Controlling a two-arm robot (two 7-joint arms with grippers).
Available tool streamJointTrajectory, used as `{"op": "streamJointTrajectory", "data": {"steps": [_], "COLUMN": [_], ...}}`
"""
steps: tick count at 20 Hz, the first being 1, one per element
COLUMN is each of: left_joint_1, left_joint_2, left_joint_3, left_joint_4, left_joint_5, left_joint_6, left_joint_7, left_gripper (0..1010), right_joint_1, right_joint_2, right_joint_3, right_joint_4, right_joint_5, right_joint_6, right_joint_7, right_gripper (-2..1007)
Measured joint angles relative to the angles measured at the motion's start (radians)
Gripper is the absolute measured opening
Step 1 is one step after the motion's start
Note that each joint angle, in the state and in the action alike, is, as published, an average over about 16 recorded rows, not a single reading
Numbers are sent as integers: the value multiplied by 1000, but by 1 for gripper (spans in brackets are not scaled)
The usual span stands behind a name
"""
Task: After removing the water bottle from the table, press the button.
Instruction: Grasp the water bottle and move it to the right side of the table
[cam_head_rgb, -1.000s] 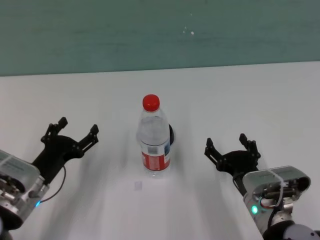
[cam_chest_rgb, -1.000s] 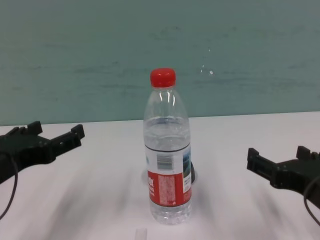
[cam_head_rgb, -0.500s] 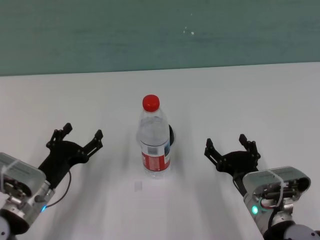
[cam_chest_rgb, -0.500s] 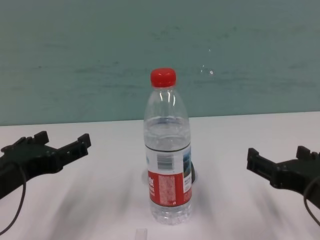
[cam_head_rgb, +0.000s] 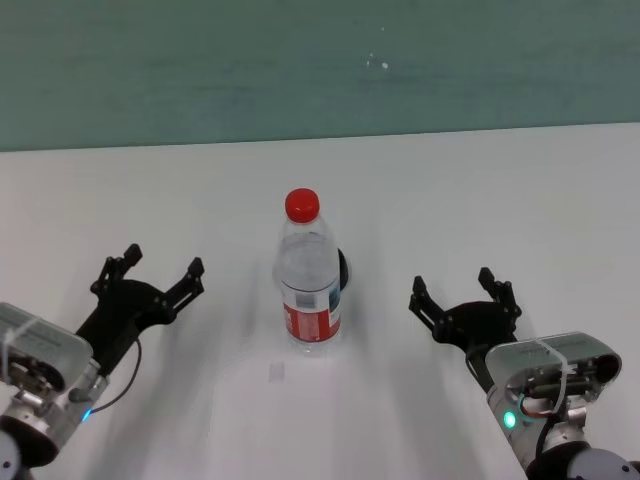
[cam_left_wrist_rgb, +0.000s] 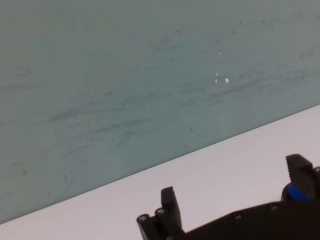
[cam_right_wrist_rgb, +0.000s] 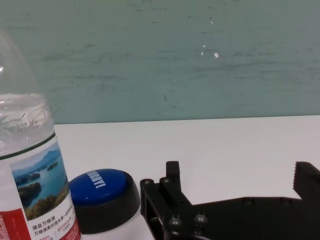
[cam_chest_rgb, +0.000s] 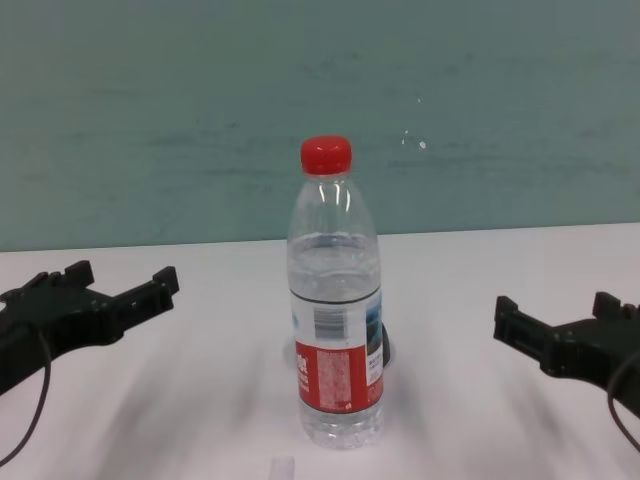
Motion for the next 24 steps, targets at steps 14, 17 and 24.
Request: {"op": "streamJointTrajectory", "data": {"steps": [14, 17, 24], "left_joint_1": [0, 0, 0], "left_joint_2": [-1, -1, -1], "left_joint_3": [0, 0, 0], "left_joint_4": [1, 1, 1], "left_joint_5": [-2, -3, -3], "left_joint_6": [-1, -1, -1], "left_joint_7": [-2, -2, -2], "left_gripper": [1003, 1003, 1003], "right_joint_1": [-24, -36, -63], "right_joint_2": [-4, -8, -17], "right_joint_3": [16, 18, 10], "right_joint_4": [-39, -63, -122], "right_joint_5": [0, 1, -2], "right_joint_6": [7, 13, 33], "right_joint_7": [34, 56, 119], "right_gripper": [1003, 1003, 1003]}}
